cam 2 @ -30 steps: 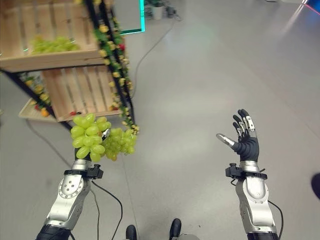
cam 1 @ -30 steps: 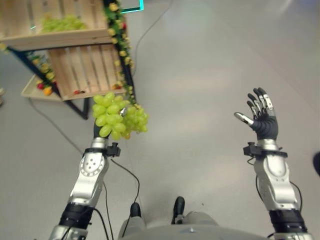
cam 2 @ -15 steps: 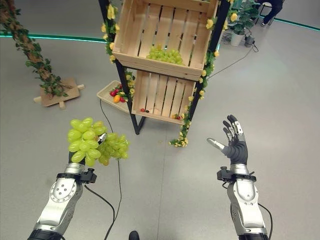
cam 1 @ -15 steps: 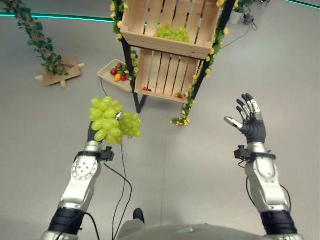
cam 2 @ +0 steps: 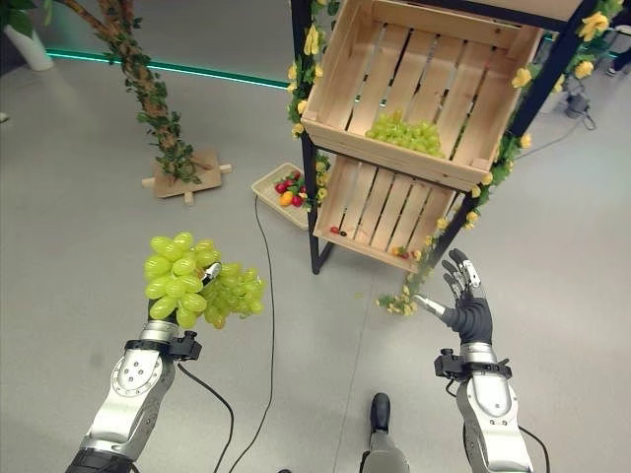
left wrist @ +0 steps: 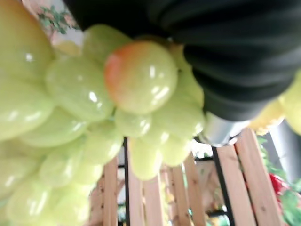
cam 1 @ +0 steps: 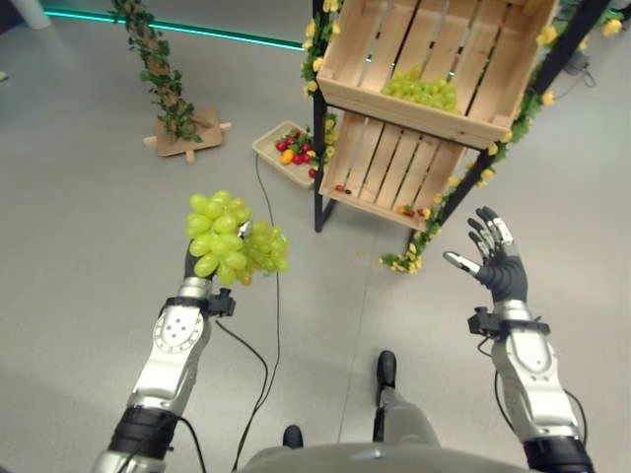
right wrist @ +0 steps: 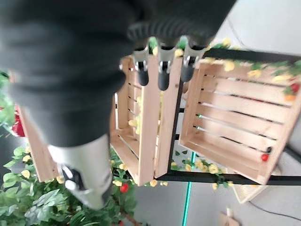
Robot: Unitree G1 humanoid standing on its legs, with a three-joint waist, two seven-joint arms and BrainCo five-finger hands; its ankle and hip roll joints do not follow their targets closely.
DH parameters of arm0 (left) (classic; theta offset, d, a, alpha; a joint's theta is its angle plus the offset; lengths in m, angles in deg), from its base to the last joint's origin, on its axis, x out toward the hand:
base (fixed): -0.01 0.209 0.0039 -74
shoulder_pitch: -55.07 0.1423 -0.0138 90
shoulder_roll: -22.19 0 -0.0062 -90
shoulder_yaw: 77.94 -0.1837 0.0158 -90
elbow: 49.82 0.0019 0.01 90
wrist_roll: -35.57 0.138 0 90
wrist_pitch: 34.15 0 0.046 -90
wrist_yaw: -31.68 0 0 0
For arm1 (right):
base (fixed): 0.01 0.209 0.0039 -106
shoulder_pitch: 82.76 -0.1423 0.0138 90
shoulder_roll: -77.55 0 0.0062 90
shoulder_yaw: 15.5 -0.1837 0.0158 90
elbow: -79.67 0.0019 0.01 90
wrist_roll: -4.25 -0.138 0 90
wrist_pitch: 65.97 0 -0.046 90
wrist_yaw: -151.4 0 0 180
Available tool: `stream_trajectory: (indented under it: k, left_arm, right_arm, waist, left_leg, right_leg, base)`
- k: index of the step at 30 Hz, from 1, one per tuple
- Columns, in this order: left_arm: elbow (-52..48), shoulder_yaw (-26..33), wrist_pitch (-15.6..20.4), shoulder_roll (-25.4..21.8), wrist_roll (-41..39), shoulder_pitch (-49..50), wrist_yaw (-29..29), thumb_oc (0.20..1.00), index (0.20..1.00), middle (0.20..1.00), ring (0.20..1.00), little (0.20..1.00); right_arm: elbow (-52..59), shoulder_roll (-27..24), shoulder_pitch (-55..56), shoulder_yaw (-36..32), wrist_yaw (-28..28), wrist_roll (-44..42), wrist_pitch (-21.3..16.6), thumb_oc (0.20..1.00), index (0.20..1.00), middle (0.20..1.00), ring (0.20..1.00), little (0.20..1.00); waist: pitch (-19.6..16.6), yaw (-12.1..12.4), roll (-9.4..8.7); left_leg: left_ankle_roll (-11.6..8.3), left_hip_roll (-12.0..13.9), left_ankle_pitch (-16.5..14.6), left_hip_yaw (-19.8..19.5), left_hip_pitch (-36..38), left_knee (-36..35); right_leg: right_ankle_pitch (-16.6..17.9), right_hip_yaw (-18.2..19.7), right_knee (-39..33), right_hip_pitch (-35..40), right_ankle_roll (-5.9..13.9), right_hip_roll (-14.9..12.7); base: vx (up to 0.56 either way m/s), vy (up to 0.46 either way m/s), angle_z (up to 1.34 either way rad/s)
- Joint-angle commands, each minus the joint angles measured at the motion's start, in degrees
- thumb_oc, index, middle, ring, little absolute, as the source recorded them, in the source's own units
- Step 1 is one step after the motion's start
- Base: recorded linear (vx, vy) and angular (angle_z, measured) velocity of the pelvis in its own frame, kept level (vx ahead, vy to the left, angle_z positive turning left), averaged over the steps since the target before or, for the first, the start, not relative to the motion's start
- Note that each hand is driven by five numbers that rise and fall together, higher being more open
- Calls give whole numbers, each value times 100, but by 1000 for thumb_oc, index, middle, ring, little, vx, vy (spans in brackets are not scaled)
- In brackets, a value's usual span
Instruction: Pick up the fruits from the basket on one side to the basket on the other side
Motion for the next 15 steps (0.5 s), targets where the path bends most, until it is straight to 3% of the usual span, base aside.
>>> stream_trajectory:
  k: [1,2,5,6,8,12,13,15]
  left_arm:
    - [-278,48,408,-59,-16,-349,-53,200,200,200,200,200]
    - [-271,63,417,-14,-72,-320,-66,200,200,200,200,200]
    - [-306,27,419,113,-149,-338,-129,200,200,200,200,200]
    - [-305,28,419,113,-151,-339,-131,200,200,200,200,200]
    - [-391,40,424,135,-253,-345,-122,200,200,200,200,200]
    - [-466,19,394,146,-218,-379,-71,200,200,200,200,200]
    - [-502,-1,383,126,-152,-385,-44,200,200,200,200,200]
    - [-518,-3,396,91,-82,-392,32,200,200,200,200,200]
  right_arm:
    - [162,-203,-225,-355,46,-46,-281,1000,1000,1000,1000,1000]
    - [173,-248,-235,-368,43,-80,-296,1000,1000,1000,1000,1000]
    - [132,-364,-273,-425,42,-281,-363,1000,1000,1000,1000,1000]
    - [124,-366,-278,-425,41,-284,-369,1000,1000,1000,1000,1000]
    - [97,-458,-379,-387,104,-395,-386,1000,1000,1000,1000,1000]
    - [37,-485,-421,-418,207,-401,-368,1000,1000,1000,1000,1000]
    - [-75,-487,-493,-384,282,-364,-381,1000,1000,1000,1000,1000]
    - [-153,-507,-552,-319,353,-271,-383,1000,1000,1000,1000,1000]
  waist:
    - [-182,-138,-65]
    - [-206,-120,-53]
    - [-218,-104,-60]
    - [-210,-113,-54]
    - [-79,18,-152]
    - [-29,110,-221]
    - [-78,171,-184]
    - [-105,260,-115]
  left_leg:
    - [3,54,-386,-130,196,341]
    - [-69,84,-366,-115,156,639]
    - [-342,188,97,103,-319,1894]
    - [-350,200,69,89,-352,1961]
    - [-528,193,488,56,-907,3172]
    - [-361,317,340,250,-1272,2740]
    - [-251,339,174,173,-1293,1786]
    - [-281,338,520,-139,-1309,899]
  right_leg:
    - [-251,433,431,230,24,453]
    - [-262,316,413,342,-15,507]
    - [-361,113,76,883,-217,683]
    - [-350,101,54,897,-226,695]
    - [-488,51,-163,1301,-428,758]
    - [-608,66,-310,1518,-466,761]
    - [-667,118,-324,1543,-390,791]
    - [-724,212,-322,1599,-354,866]
  base:
    - [343,-358,84]
    - [289,-325,69]
    - [178,-281,6]
    - [117,-227,-2]
    - [132,-282,4]
    - [150,-165,-8]
    - [183,14,2]
    - [200,28,-17]
